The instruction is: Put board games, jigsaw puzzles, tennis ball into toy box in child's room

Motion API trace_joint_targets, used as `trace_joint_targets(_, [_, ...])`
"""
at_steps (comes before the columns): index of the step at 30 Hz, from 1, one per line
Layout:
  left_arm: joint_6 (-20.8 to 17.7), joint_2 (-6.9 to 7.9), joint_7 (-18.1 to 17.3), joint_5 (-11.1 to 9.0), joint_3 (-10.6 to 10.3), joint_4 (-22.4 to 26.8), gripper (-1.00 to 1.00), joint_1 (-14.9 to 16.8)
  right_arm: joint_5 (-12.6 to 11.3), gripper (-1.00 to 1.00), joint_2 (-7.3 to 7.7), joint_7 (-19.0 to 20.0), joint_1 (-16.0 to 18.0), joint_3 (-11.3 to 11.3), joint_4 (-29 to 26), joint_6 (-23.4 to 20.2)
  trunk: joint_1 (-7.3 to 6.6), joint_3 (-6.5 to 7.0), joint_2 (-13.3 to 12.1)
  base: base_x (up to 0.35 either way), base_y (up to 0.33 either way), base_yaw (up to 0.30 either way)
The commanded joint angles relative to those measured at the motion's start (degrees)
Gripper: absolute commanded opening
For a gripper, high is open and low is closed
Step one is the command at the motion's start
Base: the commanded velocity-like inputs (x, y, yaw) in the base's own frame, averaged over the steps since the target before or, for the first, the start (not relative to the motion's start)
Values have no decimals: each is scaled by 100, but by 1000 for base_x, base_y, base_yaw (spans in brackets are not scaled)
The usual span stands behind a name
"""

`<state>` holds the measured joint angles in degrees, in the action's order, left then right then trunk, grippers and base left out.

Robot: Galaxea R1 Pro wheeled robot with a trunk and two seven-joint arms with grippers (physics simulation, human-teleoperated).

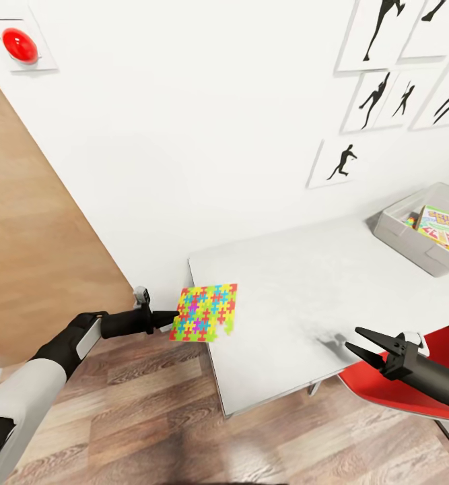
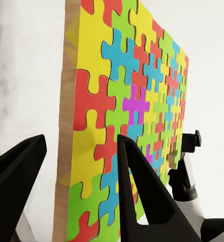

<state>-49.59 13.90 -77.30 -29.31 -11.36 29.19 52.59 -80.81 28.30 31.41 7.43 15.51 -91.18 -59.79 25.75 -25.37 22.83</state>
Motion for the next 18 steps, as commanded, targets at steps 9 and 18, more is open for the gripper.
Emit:
trace_joint_targets(9, [-51,7,-13,-31,-32,-1,-100,5,40,100,-1,41,5,3,2,-18,3,72,9,0,0,0])
trace_joint_targets(18, [-51,7,-13,-31,-33,-1,-100,5,39,100,-8,41,5,-3,4,-15,3,156,9,0,0,0])
